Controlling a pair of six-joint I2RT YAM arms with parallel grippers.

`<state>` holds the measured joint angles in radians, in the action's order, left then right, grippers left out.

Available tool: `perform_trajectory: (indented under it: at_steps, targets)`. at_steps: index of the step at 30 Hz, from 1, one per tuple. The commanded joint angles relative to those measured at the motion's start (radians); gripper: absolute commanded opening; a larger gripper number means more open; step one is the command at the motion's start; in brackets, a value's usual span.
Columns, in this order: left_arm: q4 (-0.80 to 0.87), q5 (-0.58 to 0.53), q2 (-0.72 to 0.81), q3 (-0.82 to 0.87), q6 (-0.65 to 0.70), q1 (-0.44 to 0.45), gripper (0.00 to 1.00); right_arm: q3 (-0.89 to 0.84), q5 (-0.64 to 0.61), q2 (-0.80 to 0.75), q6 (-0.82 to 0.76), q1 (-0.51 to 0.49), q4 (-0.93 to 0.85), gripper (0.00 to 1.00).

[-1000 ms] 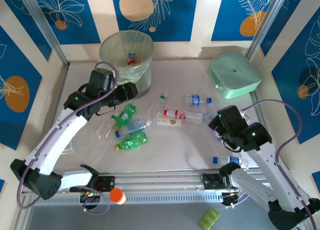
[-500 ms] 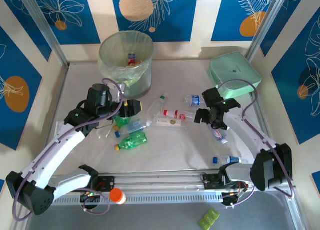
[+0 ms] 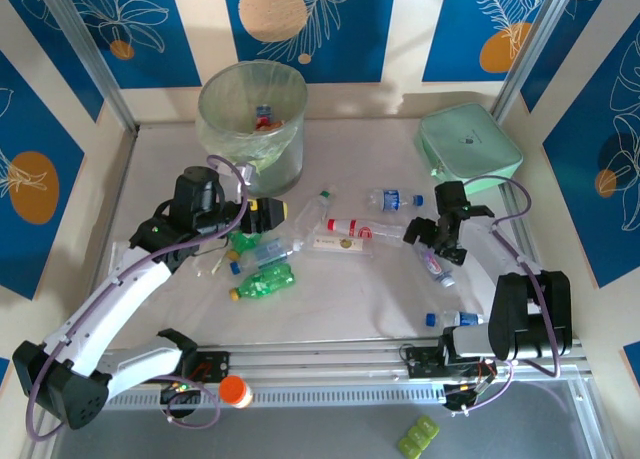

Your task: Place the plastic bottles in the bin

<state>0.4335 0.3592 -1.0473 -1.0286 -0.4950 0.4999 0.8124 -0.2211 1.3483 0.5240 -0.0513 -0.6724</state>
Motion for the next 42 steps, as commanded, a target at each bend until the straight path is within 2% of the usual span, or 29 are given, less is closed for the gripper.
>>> perform_trajectory:
  at_steps: [1, 9, 13, 16, 17, 19, 20, 22, 24, 29, 32, 35, 42]
  targets:
    - [-0.021, 0.021, 0.009, 0.01, 0.022, 0.005, 0.76, -0.019, 0.102, -0.015, -0.001, 0.027, 0.03, 0.99]
    - [-0.016, 0.012, 0.001, 0.007, 0.032, 0.005, 0.79, -0.032, 0.203, 0.005, -0.009, 0.02, 0.02, 1.0]
    - [-0.009, 0.011, -0.016, 0.001, 0.036, 0.003, 0.79, -0.047, 0.202, -0.006, 0.029, -0.01, 0.023, 0.95]
    - [-0.006, 0.002, -0.018, 0.001, 0.036, 0.003, 0.79, -0.042, 0.129, 0.014, 0.043, -0.051, 0.013, 0.88]
    - [-0.003, -0.007, -0.017, -0.001, 0.036, 0.003, 0.79, -0.033, 0.129, 0.036, 0.042, -0.054, 0.003, 0.8]
    - [0.004, -0.015, -0.019, -0.002, 0.037, 0.003, 0.79, -0.013, 0.098, 0.071, 0.057, -0.071, -0.017, 0.77]
    - [0.007, -0.021, -0.019, -0.002, 0.038, 0.003, 0.79, -0.002, 0.073, 0.088, 0.069, -0.079, -0.03, 0.72]
    - [0.013, -0.029, -0.017, -0.001, 0.038, 0.003, 0.79, 0.021, 0.021, 0.117, 0.099, -0.094, -0.055, 0.7]
    - [0.018, -0.038, -0.017, -0.002, 0.042, 0.003, 0.79, 0.038, -0.009, 0.148, 0.12, -0.117, -0.066, 0.63]
    - [0.019, -0.048, -0.017, -0.004, 0.045, 0.002, 0.79, 0.054, -0.061, 0.177, 0.148, -0.17, -0.071, 0.6]
    - [0.024, -0.053, -0.023, -0.007, 0.049, 0.001, 0.79, 0.049, -0.08, 0.142, 0.158, -0.188, -0.076, 0.53]
    - [0.025, -0.05, -0.025, -0.005, 0.049, 0.001, 0.79, 0.03, -0.048, 0.071, 0.17, -0.187, -0.08, 0.49]
    - [0.0, -0.036, -0.032, -0.005, 0.007, 0.003, 0.8, -0.017, 0.056, -0.229, 0.164, -0.215, -0.118, 0.47]
